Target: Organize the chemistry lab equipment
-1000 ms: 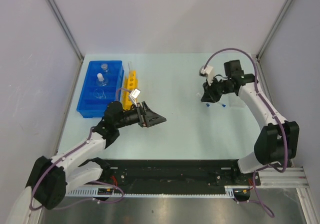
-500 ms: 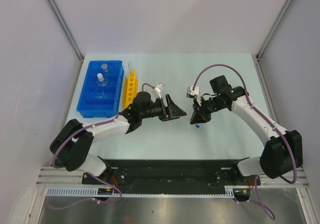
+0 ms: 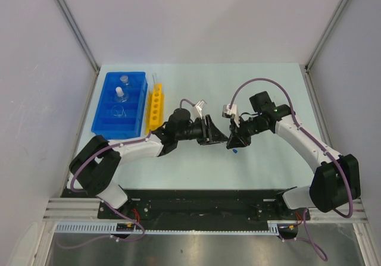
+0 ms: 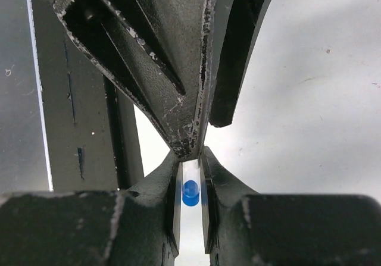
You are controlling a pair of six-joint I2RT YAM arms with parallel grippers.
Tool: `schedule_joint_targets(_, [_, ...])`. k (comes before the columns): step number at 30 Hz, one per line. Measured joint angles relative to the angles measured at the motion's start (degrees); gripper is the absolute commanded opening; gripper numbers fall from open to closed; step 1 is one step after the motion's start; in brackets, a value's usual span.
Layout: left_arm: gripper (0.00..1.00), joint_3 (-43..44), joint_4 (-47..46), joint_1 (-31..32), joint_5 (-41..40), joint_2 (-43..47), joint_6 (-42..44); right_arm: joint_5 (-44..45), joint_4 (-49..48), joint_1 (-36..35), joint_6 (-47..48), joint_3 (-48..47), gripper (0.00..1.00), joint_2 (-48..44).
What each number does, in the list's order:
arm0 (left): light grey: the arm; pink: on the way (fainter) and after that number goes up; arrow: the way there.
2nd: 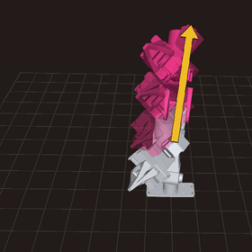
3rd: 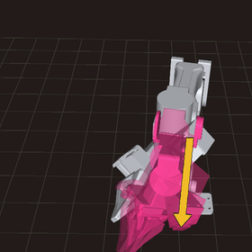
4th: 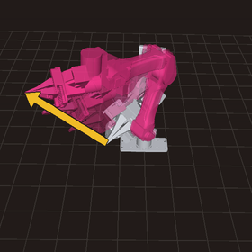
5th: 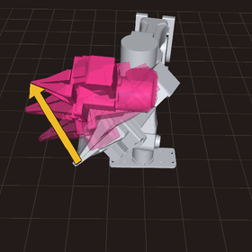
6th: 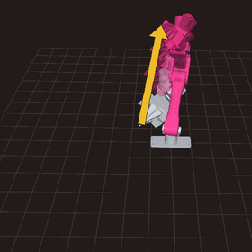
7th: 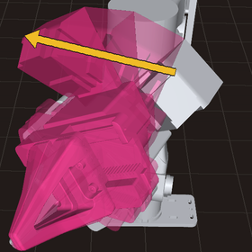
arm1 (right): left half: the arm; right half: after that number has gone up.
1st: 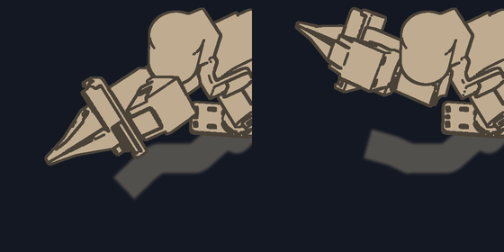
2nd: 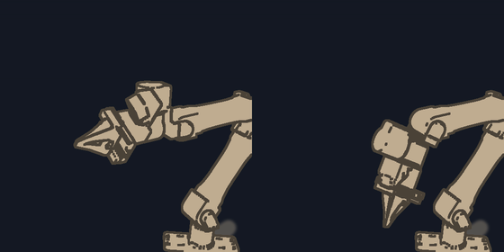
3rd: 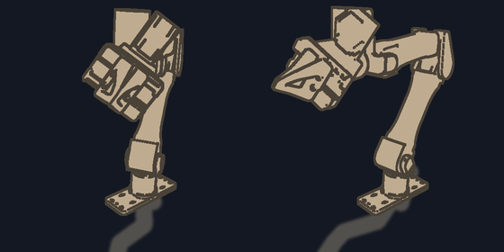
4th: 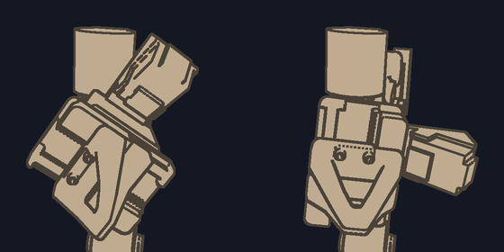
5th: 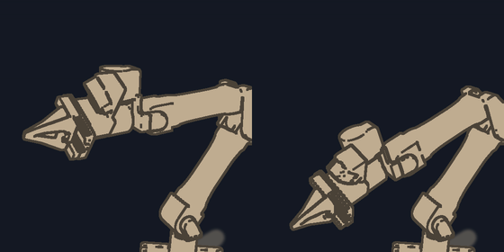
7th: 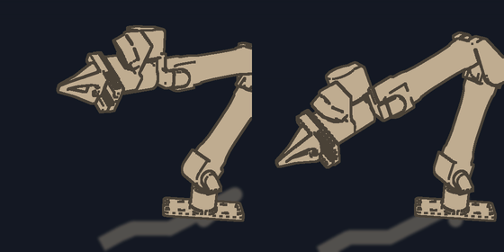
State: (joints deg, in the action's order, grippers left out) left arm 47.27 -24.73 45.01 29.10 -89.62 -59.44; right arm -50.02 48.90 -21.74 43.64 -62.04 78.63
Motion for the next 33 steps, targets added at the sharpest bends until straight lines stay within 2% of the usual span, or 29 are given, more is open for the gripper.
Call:
schedule_joint_targets(2, [0.46,0.13,0.22,0.33,-0.02,-0.26,0.04,0.17,-0.04,0.00,-0.02,0.00,0.14,0.00])
schedule_joint_targets(8, [0.31,0.22,1.79,0.68,-0.39,-0.39,1.03,0.90,-0.66,-0.02,-0.17,0.31,0.14,-0.09])
schedule_joint_targets(12, [0.16,0.22,1.90,0.96,-0.72,-0.39,1.42,1.29,-0.90,-0.02,-0.37,0.33,0.15,-0.11])
schedule_joint_targets(15, [0.13,0.22,1.62,1.09,-1.33,-0.39,1.38,1.66,-1.05,-0.02,-0.59,0.33,0.16,-0.22])
schedule_joint_targets(18, [0.11,-0.50,0.00,1.16,-2.25,0.13,0.76,1.53,-1.75,0.24,-1.60,0.33,0.28,-0.79])
schedule_joint_targets(22, [0.12,-4.07,-4.20,1.14,-4.28,3.30,-1.84,1.16,-2.95,1.07,-3.10,0.33,0.59,-2.95])
schedule_joint_targets(25, [0.12,-7.48,-8.59,0.87,-6.56,6.75,-5.16,0.85,-2.91,2.93,-4.33,-0.44,0.71,-5.22])
schedule_joint_targets(30, [0.12,-13.22,-19.10,-0.09,-13.03,11.80,-13.03,-2.25,-5.68,7.28,-9.46,-4.98,0.73,-8.87])
schedule_joint_targets(33, [0.12,-15.85,-26.67,-0.20,-18.91,13.27,-18.34,-6.27,-13.33,11.56,-21.79,-5.92,0.73,-12.07])
